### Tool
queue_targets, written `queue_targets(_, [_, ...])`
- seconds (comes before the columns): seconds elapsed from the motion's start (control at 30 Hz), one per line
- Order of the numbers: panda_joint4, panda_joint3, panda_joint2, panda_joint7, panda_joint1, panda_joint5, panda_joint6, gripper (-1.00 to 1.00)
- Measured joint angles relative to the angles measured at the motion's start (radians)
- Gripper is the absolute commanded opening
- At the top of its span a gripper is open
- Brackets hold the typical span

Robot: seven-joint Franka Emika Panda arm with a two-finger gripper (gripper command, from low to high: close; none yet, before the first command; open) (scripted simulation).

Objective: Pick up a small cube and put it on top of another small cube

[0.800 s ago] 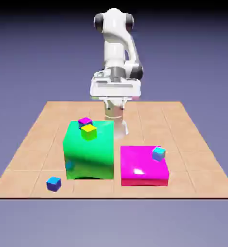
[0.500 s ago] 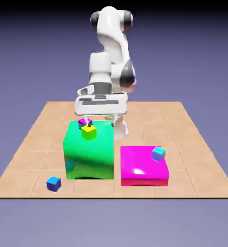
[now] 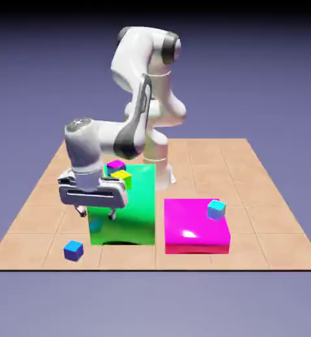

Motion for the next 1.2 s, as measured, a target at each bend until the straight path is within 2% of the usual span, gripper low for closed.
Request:
queue_targets(0.53, [0.465,-0.288,0.564,-0.141,0.04,0.187,-0.493,0.0])
queue_targets(0.67, [0.381,-0.246,0.624,-0.168,0.042,0.237,-0.363,0.0])
queue_targets(0.7, [0.38,-0.245,0.625,-0.168,0.042,0.238,-0.361,-1.0])
queue_targets(0.77, [0.38,-0.245,0.625,-0.169,0.042,0.239,-0.361,-1.0])
queue_targets(0.9, [0.468,-0.264,0.54,-0.137,0.073,0.178,-0.512,-1.0])
queue_targets(1.2, [0.309,-0.102,0.214,-0.014,0.065,0.03,-0.599,-1.0])
